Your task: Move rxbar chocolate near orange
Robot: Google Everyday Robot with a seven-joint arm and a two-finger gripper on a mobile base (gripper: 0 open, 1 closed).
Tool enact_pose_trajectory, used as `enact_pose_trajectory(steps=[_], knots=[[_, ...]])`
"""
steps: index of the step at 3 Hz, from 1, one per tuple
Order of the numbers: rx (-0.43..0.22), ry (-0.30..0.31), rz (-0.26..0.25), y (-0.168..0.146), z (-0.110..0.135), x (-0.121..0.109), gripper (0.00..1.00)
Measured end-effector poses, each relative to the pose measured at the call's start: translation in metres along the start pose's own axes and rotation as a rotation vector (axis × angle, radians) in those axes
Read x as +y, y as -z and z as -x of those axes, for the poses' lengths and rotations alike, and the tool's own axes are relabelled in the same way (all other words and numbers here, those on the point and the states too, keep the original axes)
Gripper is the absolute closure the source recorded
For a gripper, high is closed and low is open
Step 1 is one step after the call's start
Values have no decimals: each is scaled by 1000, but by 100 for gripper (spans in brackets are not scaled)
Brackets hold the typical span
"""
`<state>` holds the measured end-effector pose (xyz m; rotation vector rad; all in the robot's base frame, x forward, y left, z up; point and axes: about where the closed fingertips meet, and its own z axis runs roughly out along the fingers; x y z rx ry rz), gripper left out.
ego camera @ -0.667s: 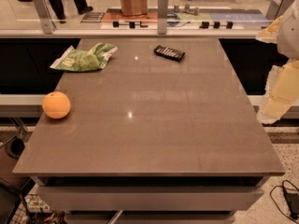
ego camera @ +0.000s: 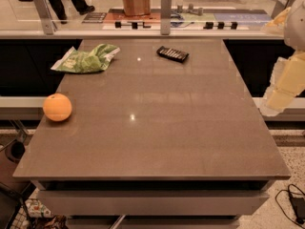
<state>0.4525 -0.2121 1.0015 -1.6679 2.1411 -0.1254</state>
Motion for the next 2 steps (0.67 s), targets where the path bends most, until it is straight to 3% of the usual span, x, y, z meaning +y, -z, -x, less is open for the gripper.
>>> enact_pose_trajectory(steps=[2], knots=[[-191,-53,-29,-26,23,-51,0]])
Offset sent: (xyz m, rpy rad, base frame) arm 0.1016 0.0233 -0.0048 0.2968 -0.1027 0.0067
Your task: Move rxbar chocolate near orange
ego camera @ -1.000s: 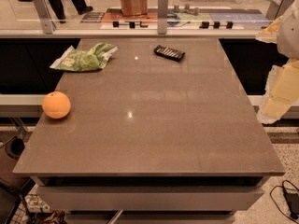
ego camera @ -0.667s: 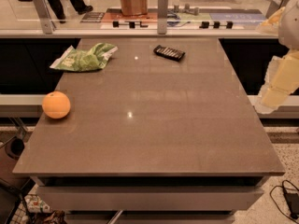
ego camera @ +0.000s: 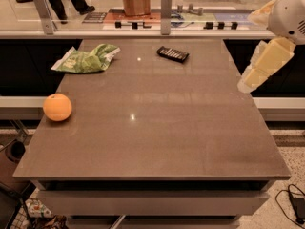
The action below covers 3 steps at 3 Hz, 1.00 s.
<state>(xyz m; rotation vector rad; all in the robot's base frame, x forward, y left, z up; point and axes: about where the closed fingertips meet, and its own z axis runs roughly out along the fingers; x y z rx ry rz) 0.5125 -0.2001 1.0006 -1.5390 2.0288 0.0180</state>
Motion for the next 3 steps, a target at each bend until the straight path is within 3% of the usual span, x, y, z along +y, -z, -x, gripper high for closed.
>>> enact_pose_trajectory(steps=[1,3], knots=[[-73,-48,1,-28,12,-24,0],[-131,-163,20,-78,27,-61,0]])
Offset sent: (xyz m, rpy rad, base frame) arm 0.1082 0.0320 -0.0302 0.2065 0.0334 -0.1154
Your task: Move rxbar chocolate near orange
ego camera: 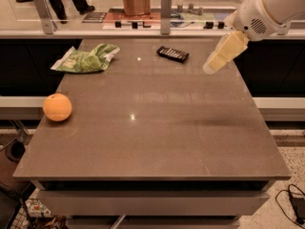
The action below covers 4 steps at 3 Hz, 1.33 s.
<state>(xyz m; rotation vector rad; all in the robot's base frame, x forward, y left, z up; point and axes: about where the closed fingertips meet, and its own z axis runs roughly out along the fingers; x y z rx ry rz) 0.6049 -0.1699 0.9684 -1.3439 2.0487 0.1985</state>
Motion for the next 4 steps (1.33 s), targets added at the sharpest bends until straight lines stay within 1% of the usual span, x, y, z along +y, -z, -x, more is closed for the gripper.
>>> enact_pose_trajectory(steps=[1,2,3,4], knots=[[-29,-34,38,-25,4,-8,0],[-29,-34,38,-25,4,-8,0],[-79,-62,38,-47,11,-18,0],[-151,-102,45,-79,18,-25,0]])
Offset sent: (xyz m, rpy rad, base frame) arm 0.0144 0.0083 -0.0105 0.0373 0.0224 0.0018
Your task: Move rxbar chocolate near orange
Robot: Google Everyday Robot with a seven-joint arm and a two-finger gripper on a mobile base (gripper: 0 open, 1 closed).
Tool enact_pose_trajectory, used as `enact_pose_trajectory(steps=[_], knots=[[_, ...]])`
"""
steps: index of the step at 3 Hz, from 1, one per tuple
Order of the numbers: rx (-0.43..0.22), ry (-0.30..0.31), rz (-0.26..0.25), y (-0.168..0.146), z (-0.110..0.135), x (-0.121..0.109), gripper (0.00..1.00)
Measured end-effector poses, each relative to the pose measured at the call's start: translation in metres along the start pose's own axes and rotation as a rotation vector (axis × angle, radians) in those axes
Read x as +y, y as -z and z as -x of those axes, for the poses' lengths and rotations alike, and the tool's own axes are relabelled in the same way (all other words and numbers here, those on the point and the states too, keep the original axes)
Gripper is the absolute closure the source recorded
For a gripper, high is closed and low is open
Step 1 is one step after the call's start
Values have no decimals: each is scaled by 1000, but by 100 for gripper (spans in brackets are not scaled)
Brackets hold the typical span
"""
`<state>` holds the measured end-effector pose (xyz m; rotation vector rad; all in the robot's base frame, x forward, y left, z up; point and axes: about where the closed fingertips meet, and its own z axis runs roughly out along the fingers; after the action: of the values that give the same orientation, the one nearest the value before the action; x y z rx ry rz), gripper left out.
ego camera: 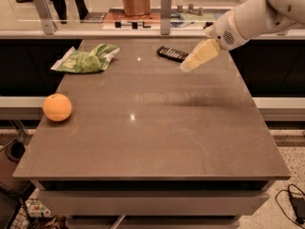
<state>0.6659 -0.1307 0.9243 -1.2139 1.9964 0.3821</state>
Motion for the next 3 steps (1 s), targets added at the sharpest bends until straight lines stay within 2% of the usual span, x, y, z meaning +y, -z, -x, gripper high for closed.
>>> enact_pose_trajectory(steps=[1,2,3], knots=[[-63,-36,10,-30,-2,-2,0],[-96,-59,-5,-57,-2,-8,0],[-118,-71,-36,-81,0,-26,0]])
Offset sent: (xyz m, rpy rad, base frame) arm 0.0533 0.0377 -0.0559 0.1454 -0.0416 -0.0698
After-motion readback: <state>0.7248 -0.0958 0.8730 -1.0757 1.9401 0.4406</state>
